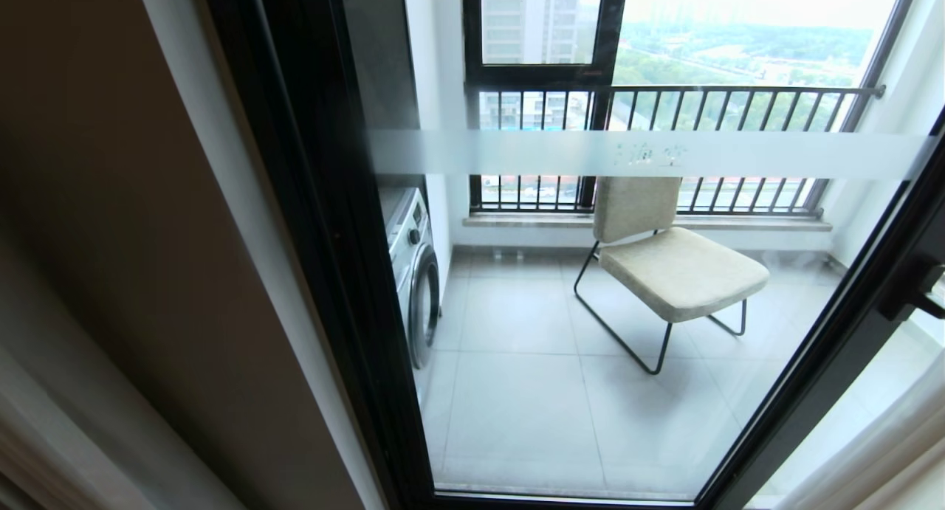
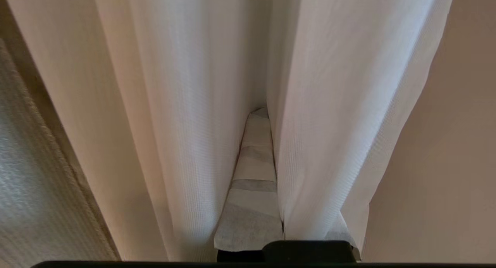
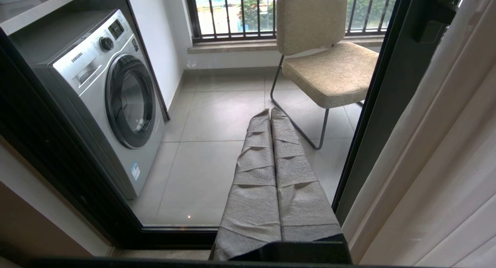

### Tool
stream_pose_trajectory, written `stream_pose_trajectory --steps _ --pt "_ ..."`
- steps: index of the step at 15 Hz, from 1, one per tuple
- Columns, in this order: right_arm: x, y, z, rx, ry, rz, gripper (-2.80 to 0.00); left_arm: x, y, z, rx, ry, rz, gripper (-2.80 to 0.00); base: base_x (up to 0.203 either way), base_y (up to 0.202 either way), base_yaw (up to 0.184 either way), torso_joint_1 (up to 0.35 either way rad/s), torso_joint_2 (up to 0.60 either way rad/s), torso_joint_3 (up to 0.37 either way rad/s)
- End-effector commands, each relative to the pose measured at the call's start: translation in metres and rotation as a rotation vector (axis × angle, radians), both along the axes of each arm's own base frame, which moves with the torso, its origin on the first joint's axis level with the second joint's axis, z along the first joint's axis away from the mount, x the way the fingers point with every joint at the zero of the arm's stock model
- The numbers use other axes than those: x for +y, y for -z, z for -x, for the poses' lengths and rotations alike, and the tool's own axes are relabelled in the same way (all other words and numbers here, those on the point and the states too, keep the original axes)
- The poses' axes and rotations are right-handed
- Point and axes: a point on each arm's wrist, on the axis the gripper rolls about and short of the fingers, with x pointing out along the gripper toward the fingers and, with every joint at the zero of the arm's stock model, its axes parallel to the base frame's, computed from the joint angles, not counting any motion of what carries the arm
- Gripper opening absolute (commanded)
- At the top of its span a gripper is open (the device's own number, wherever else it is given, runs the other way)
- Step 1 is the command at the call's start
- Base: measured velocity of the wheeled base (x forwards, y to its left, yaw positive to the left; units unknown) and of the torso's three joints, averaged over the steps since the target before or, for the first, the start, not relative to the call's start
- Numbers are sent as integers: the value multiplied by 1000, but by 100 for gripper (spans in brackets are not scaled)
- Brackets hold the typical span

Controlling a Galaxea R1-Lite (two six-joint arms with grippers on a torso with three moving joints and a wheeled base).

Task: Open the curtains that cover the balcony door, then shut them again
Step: Pull the inner curtains open on both sides

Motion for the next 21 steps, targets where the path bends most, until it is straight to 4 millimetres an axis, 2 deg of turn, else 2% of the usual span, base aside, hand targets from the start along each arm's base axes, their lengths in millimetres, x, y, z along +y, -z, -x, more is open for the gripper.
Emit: stream_pose_trajectory --steps 1,5,8,10,14,18,19,21 --pt "0 0 0 -1 0 0 -280 -9 -7 0 -11 17 -13 -280 0 0 0 0 0 0" --pt "0 0 0 -1 0 0 -280 -46 -34 6 -65 77 -70 -280 0 0 0 0 0 0" --pt "0 0 0 -1 0 0 -280 -77 -56 20 -113 117 -118 -280 0 0 0 0 0 0" --pt "0 0 0 -1 0 0 -280 -93 -65 22 -135 153 -136 -280 0 0 0 0 0 0" --pt "0 0 0 -1 0 0 -280 -127 -64 24 -134 243 -123 -280 0 0 0 0 0 0" --pt "0 0 0 -1 0 0 -280 -148 -60 28 -129 301 -108 -280 0 0 0 0 0 0" --pt "0 0 0 -1 0 0 -280 -150 -61 30 -132 305 -109 0 0 0 0 0 0 0" --pt "0 0 0 -1 0 0 -280 -155 -63 31 -137 320 -112 0 0 0 0 0 0 0"
